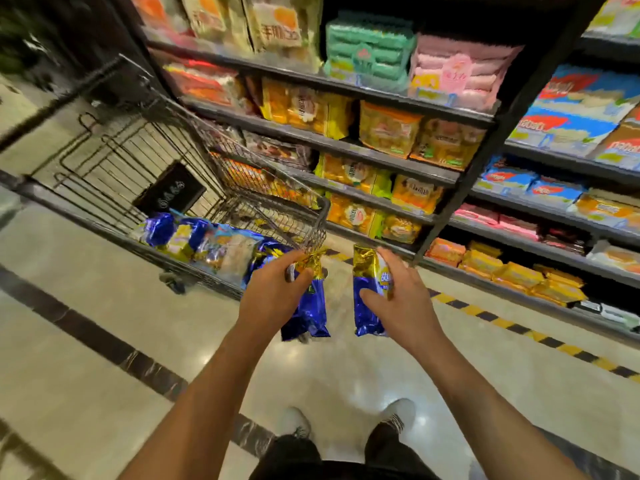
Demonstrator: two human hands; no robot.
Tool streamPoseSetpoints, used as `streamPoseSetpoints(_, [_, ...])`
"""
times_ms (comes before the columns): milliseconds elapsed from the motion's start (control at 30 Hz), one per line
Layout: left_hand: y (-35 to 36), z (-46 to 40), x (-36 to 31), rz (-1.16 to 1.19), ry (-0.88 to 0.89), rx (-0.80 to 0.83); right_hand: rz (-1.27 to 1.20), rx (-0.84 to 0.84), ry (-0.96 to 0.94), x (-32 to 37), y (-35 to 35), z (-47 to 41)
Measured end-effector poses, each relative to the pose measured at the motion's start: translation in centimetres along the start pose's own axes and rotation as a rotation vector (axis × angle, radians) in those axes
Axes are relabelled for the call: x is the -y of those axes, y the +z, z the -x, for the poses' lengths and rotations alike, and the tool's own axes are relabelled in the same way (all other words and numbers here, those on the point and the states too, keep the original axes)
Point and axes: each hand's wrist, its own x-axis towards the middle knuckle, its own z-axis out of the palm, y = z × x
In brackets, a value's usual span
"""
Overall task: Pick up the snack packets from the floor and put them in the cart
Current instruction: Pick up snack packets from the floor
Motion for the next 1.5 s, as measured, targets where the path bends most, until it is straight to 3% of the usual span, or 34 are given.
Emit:
streamPoseSetpoints(533, [-13.2,2.3,15.6,0.13,-0.109,-0.16,0.035,0.107,-0.117,10.9,15.3,0.0])
streamPoseSetpoints(800, [-17.1,-1.4,18.8,0.09,-0.178,-0.279,0.0,0.277,-0.142,14.3,21.6,-4.6])
streamPoseSetpoints(1200, [-21.4,-10.6,21.5,-0.006,-0.32,-0.246,-0.08,0.409,-0.125,18.5,28.0,-14.5])
streamPoseSetpoints(1500, [-22.6,-16.8,22.4,-0.015,-0.272,-0.201,-0.021,0.41,-0.124,21.3,30.2,-19.1])
